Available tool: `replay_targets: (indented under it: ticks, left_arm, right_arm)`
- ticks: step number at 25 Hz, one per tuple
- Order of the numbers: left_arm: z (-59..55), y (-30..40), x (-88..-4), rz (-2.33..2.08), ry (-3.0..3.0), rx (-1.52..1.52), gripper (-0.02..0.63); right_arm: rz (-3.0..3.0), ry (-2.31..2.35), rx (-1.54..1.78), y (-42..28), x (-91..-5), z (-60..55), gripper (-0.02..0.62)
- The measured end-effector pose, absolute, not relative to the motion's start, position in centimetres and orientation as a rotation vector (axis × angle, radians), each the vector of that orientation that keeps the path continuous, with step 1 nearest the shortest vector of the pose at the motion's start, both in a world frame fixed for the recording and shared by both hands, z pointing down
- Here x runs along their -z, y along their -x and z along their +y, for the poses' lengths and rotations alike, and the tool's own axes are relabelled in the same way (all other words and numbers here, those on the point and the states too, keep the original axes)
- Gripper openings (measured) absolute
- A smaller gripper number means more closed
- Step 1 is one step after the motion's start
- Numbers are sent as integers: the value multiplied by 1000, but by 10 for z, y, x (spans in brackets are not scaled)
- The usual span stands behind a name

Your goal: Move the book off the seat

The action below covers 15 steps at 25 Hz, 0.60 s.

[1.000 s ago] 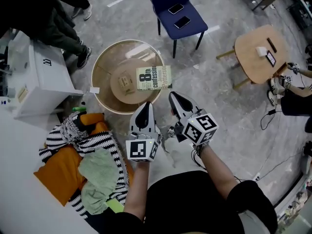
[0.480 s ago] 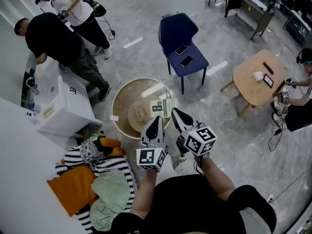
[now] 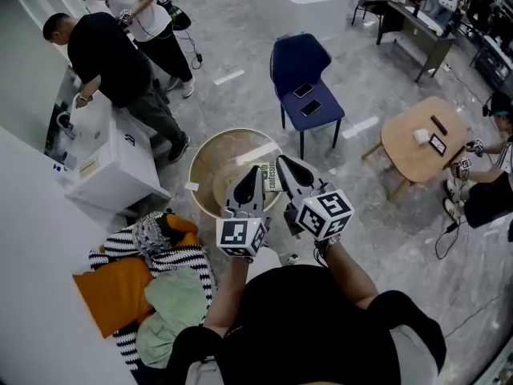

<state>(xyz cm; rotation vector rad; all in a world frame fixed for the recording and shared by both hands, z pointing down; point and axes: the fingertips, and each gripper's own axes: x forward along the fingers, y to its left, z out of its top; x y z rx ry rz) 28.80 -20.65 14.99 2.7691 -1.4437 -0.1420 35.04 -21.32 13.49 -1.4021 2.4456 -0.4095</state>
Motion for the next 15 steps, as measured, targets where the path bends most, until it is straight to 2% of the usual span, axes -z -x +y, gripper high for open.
replay_targets:
  ticks: [7,15]
  left_arm:
    - [-201,-269,-121,-1488,-2765,211,9]
    - [-193,-285,-109,-1420,-2848,190,9]
  right_arm:
    - [2474,1374,251,-345,-93,-202,15]
    - [2476,1389,245,-341,-92,-200,15]
